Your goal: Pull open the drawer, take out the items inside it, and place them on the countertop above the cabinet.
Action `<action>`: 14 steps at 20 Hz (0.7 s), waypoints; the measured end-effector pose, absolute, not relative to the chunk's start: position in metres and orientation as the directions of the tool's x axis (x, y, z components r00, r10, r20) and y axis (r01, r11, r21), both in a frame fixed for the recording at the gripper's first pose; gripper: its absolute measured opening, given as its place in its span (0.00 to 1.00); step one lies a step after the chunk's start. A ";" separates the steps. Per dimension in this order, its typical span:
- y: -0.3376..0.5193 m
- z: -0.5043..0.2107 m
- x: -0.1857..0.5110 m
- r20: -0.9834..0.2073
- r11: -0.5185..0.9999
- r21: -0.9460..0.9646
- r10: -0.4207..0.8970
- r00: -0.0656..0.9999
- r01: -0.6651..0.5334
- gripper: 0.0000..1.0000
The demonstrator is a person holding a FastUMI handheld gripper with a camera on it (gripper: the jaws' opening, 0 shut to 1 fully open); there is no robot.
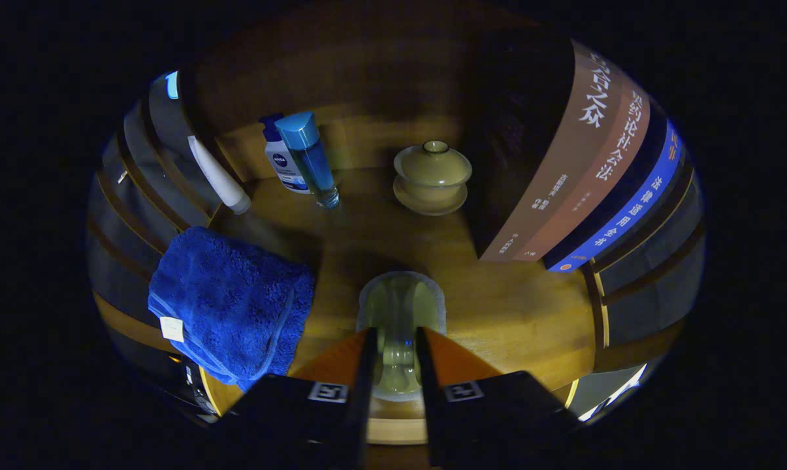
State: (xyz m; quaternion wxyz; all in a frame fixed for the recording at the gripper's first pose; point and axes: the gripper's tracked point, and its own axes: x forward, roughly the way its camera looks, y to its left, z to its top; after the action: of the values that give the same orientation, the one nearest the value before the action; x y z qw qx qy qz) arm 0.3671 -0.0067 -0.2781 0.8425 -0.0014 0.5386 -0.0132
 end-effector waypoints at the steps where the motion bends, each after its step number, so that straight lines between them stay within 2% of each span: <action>1: -0.008 -0.280 0.366 -0.907 1.000 -0.016 -0.024 0.421 0.024 0.49; 8: -0.005 -0.252 0.364 -0.833 0.998 0.048 0.018 0.553 0.039 1.00; 14: -0.008 -0.212 0.326 -0.686 0.994 0.106 0.057 0.725 0.022 0.99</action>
State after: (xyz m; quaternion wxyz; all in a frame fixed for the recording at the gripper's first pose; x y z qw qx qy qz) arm 0.3256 -0.0080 -0.2116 0.9272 0.0535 0.3707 0.0093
